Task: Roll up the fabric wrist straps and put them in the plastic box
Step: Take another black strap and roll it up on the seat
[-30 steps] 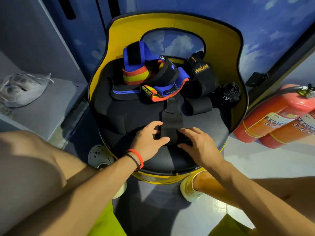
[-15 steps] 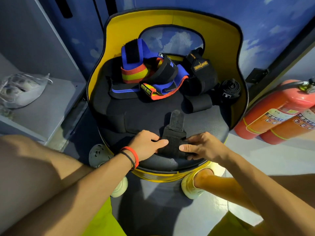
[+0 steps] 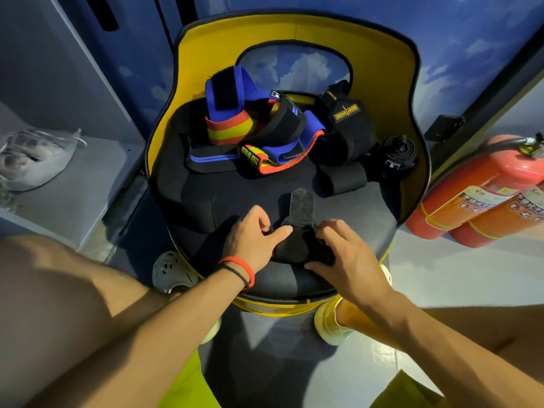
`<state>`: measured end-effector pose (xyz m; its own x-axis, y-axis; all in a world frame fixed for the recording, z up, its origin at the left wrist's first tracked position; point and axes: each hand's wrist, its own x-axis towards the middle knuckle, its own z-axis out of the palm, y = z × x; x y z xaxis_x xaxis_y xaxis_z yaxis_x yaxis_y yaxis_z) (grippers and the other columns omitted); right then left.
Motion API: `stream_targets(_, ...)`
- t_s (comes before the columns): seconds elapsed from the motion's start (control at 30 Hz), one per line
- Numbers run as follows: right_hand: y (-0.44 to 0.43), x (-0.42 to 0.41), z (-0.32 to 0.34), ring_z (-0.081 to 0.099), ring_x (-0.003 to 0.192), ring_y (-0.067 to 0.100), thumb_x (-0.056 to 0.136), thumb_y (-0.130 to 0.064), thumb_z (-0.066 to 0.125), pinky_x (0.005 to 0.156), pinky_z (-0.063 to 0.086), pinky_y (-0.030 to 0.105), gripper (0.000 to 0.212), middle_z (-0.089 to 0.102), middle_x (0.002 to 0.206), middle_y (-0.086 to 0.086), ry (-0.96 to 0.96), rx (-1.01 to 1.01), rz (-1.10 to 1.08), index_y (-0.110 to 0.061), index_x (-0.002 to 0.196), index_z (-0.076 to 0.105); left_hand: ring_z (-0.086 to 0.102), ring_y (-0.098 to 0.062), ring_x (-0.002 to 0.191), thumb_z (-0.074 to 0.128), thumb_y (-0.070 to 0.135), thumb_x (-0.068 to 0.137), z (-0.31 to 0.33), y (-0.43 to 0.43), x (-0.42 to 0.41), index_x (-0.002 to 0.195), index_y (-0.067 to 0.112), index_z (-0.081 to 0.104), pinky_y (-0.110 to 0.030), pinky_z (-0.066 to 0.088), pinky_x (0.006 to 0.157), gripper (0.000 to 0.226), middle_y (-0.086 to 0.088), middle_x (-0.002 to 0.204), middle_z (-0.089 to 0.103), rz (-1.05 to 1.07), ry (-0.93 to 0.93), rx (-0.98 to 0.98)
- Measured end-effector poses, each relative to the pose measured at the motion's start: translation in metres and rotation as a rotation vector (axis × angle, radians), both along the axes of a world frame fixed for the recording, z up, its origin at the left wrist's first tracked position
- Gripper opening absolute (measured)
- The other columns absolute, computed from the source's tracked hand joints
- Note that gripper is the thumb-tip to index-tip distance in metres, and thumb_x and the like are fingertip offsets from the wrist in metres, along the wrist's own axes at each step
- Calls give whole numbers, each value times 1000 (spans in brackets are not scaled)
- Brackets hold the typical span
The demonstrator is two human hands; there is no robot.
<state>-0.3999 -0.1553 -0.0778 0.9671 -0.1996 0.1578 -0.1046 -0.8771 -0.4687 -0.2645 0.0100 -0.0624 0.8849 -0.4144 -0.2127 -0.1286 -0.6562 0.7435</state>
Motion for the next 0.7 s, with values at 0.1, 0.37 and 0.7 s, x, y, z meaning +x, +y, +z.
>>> stream_targets(0.1,-7,9,6,55,90,21,75,-38,86,70,46,31,42,62,101,-4,65,-6,-18,-19,103,59,59,-10,77,72,42,87,-1,-3,-5,82,27,60,-37,51,65,20,10,89,56,-107,-255,-62)
stream_targets(0.37,-23,21,14,70,90,9,60,-70,81,83,59,41,58,75,94,-13,350,434,-139,-31,101,72,67,-8,101,89,43,67,3,17,7,115,32,72,-36,57,90,52,9,109,67,-299,27,-76)
stream_targets(0.7,-14,24,12,67,72,16,59,-72,80,84,59,47,64,75,78,7,363,712,-350,-14,84,78,26,-15,49,73,59,81,6,8,6,44,16,34,-33,19,54,69,5,46,23,-159,117,79)
